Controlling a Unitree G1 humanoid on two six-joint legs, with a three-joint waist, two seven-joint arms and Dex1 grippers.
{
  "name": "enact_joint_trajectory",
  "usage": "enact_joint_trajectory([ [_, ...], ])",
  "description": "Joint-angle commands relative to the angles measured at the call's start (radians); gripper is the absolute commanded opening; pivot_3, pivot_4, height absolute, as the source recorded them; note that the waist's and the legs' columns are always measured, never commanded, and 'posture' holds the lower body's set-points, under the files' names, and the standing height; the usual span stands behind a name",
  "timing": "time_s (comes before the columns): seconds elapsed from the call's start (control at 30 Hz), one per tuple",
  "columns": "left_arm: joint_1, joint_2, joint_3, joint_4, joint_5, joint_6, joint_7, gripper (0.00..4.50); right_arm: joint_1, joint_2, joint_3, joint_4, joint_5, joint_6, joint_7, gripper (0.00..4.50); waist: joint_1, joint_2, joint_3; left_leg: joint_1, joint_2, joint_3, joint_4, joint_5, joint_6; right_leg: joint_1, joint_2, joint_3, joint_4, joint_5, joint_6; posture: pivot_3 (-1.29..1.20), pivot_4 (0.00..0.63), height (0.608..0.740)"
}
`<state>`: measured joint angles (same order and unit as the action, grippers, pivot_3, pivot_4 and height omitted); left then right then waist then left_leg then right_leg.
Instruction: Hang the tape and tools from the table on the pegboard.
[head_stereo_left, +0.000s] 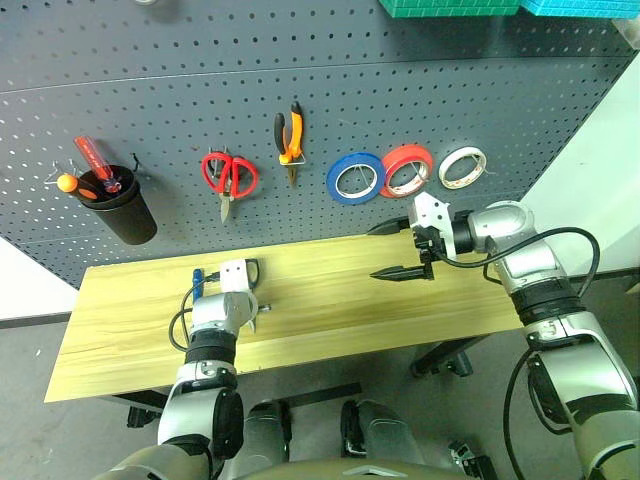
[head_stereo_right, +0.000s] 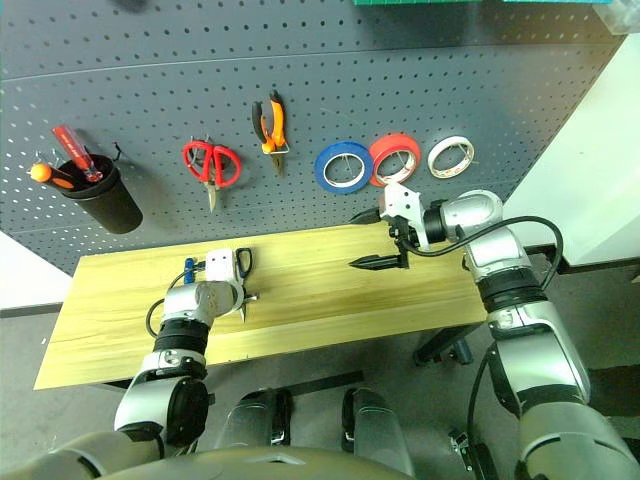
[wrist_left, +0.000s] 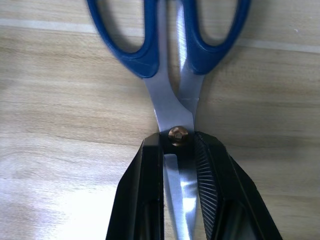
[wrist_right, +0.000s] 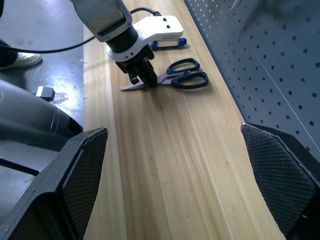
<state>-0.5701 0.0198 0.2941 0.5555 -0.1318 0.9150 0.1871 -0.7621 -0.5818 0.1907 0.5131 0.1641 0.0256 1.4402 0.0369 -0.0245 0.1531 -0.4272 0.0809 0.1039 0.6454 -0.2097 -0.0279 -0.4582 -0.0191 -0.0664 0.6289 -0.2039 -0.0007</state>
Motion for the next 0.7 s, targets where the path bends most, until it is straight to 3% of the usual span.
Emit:
enact_joint_trajectory([
  [0.03, 0.007, -0.007, 0.01, 0.013, -0.016, 0.024, 0.002, 0.51, -0.014, 0.006, -0.01, -0.01, 0.003, -0.014, -0.002, 4.5, 0.0, 0.0, 0.0, 0.0, 0.0, 0.0, 0.0, 0.0, 0.0, 0.0, 0.0, 0.0, 0.0, 0.0, 0.0, 0.03, 0.171, 0.74],
  [0.2, 0.039, 0.013, -0.042, -0.061, -0.006, 0.039, -0.041, 0.51, -0.012, 0.008, -0.014, -0.009, 0.001, -0.019, -0.003, 4.5, -0.001, 0.0, 0.0, 0.0, 0.0, 0.0, 0.0, 0.0, 0.0, 0.0, 0.0, 0.0, 0.0, 0.0, 0.0, 0.03, 0.163, 0.74],
  [0.3, 0.079, 0.072, -0.172, -0.192, -0.001, 0.111, -0.163, 0.51, -0.005, 0.004, -0.016, -0.019, 0.004, -0.019, -0.002, 4.5, -0.003, 0.0, 0.0, -0.001, 0.0, 0.0, -0.001, 0.0, 0.0, -0.001, 0.0, 0.0, 0.0, 0.0, 0.0, 0.03, 0.155, 0.74],
  [0.4, 0.118, 0.129, -0.194, -0.335, -0.02, 0.214, -0.205, 0.51, 0.001, 0.0, -0.017, -0.027, 0.006, -0.022, 0.003, 4.5, -0.006, -0.001, 0.002, -0.001, 0.0, 0.0, -0.001, 0.0, 0.0, -0.002, 0.001, 0.0, 0.0, 0.0, 0.0, 0.04, 0.15, 0.74],
  [0.6, 0.23, 0.342, -0.31, -0.568, -0.037, 0.261, -0.392, 0.51, -0.003, 0.004, -0.02, -0.035, 0.013, -0.02, 0.007, 4.5, -0.028, -0.001, 0.005, -0.001, 0.001, 0.0, -0.003, 0.0, 0.0, -0.002, 0.0, 0.001, 0.0, 0.0, 0.0, 0.06, 0.142, 0.74],
  [0.7, 0.327, 0.458, -0.34, -0.726, -0.088, 0.133, -0.559, 0.51, 0.005, -0.001, -0.026, -0.055, 0.025, -0.012, 0.015, 4.5, -0.028, -0.001, 0.006, -0.001, 0.001, 0.0, -0.004, 0.0, 0.0, -0.003, 0.0, 0.001, 0.0, 0.0, -0.001, 0.06, 0.134, 0.74],
])
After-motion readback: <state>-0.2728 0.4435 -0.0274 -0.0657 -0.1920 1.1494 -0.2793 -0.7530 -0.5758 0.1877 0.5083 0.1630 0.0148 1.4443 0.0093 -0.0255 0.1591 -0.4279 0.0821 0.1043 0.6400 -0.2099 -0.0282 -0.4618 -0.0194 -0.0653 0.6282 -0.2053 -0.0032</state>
